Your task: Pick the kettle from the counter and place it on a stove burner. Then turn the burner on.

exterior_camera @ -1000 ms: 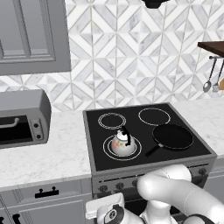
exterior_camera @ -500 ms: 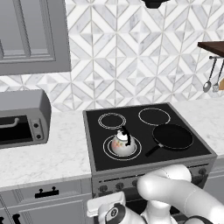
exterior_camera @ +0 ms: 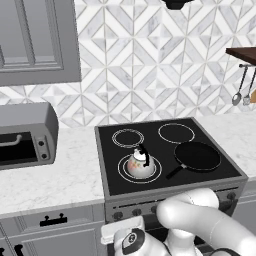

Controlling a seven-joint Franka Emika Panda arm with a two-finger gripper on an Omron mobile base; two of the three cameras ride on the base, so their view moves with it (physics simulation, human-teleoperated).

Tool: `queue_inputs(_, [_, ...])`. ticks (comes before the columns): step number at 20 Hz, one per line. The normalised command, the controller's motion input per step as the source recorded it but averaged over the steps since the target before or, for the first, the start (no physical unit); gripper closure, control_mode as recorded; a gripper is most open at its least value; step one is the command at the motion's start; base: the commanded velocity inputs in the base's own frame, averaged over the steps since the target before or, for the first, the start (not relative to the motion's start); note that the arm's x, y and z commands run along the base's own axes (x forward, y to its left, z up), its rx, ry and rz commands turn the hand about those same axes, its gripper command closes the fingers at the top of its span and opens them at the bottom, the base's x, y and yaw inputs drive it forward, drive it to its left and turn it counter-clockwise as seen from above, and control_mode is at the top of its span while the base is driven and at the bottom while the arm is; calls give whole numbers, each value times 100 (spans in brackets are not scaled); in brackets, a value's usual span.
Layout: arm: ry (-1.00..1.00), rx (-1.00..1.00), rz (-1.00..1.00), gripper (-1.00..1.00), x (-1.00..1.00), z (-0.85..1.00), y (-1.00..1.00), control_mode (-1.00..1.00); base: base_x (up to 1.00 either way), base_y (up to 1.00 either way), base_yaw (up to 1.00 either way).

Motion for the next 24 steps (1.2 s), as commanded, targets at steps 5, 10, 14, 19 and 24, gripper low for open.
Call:
queue_inputs(5, [0,0,0,-100,4,-6,16,-100,0,0,0])
queue_inputs(10, [0,0,0,-100,0,-26,11,-100,0,0,0])
queue_inputs(14, [0,0,0,-100,0,-24,0,-100,0,0,0])
queue_inputs(19, [0,0,0,-100,0,0,0,-100,0,0,0])
queue_inputs(24, [0,0,0,-100,0,8,0,-100,0,0,0])
